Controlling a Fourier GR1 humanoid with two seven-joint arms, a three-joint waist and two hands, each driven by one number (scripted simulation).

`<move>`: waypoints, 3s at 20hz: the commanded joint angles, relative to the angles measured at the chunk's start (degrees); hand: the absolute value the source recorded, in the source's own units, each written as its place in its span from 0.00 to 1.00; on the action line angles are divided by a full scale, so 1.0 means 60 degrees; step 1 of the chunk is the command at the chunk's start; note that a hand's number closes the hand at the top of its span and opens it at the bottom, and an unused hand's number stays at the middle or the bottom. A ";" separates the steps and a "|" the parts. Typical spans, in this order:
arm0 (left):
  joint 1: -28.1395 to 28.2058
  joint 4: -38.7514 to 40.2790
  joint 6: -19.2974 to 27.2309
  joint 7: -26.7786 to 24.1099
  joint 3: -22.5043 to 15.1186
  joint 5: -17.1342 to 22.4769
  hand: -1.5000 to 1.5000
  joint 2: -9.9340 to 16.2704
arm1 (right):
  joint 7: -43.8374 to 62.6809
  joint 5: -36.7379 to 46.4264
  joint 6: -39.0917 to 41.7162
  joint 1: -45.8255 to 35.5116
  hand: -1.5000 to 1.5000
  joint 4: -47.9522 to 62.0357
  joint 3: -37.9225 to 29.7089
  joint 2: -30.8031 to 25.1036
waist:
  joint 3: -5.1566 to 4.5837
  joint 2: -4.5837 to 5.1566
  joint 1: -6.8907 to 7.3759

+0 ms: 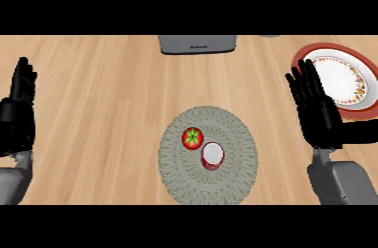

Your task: Pick the can from the placemat and place it in the plate

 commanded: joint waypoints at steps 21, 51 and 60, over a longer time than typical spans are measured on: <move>0.1366 0.0973 -0.2447 0.2404 -0.1434 0.2092 0.50 -0.2483 | -0.2999 0.3276 0.2410 -0.2310 0.00 0.2726 0.0717 -0.2045 | -0.0210 -0.0016 0.0361; 0.1807 0.1028 -0.2946 0.2238 -0.0970 0.1306 0.50 -0.3099 | 0.2574 0.8420 0.4545 -0.1158 0.00 -0.0560 0.4227 -0.0735 | -0.0208 -0.0004 0.0379; 0.1655 0.0419 -0.2796 0.2976 -0.0829 0.0852 0.50 -0.3446 | 0.3716 0.9898 0.4947 -0.0742 0.00 -0.1597 0.4434 0.0207 | -0.0208 -0.0017 0.0356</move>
